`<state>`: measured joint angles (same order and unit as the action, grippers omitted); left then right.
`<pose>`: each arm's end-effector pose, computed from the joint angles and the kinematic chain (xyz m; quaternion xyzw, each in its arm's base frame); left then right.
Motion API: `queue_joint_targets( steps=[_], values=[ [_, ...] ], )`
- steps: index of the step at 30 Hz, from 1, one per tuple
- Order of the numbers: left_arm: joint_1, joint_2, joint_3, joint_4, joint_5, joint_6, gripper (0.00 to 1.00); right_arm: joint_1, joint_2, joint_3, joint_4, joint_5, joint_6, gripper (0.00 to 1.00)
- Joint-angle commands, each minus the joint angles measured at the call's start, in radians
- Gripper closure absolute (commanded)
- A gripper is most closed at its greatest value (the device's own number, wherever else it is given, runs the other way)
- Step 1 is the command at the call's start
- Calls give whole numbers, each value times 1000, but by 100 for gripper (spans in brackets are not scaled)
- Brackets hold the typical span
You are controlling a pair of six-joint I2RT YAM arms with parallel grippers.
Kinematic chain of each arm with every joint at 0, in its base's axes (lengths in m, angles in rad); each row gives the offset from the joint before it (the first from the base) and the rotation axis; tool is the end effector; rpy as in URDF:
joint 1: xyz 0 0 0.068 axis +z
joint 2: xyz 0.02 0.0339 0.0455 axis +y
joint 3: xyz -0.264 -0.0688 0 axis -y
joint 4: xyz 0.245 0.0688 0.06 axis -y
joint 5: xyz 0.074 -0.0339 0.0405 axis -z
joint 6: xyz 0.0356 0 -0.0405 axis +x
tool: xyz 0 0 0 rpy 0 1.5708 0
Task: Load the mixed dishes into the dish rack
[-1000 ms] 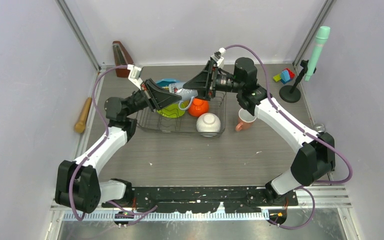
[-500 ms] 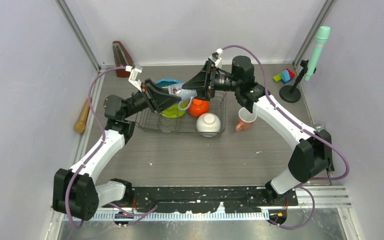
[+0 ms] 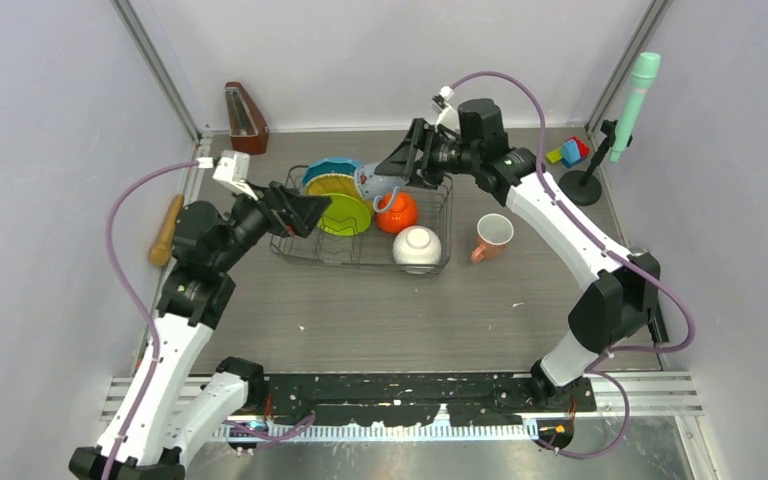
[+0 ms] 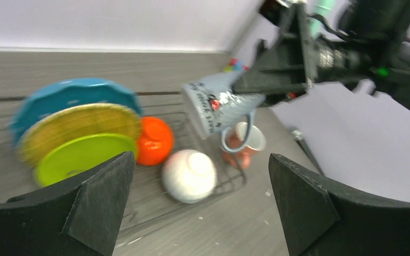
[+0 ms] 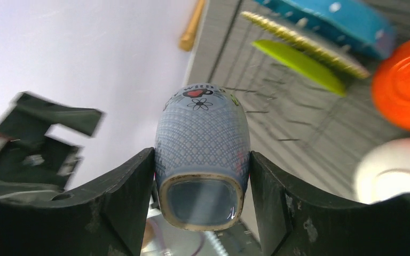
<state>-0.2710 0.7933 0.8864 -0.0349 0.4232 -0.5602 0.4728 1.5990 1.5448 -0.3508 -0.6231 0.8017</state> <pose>0.1690 -0.0621 0.3904 0.0545 0.6859 -0.4190 0.5924 0.3199 0.1870 0.3835 -0.0364 0.8116 0.5174 0.2688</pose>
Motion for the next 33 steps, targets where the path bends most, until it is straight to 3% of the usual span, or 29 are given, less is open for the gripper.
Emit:
queue_joint_targets(
  steps=[1,5,9,16,33],
  values=[
    [1,-28,131,-455,-444,152,0,68,79,149,-125,193,-290,100],
    [2,3,165,-602,-640,157,0,144,176,257,-158,231,-418,100],
    [39,24,145,-672,-693,148,0,238,260,357,-198,322,-573,100],
    [298,21,42,-662,-484,71,1,334,403,496,-189,299,-687,100],
    [449,96,-41,-660,-345,-144,4,431,614,719,-263,341,-1070,100]
  ],
)
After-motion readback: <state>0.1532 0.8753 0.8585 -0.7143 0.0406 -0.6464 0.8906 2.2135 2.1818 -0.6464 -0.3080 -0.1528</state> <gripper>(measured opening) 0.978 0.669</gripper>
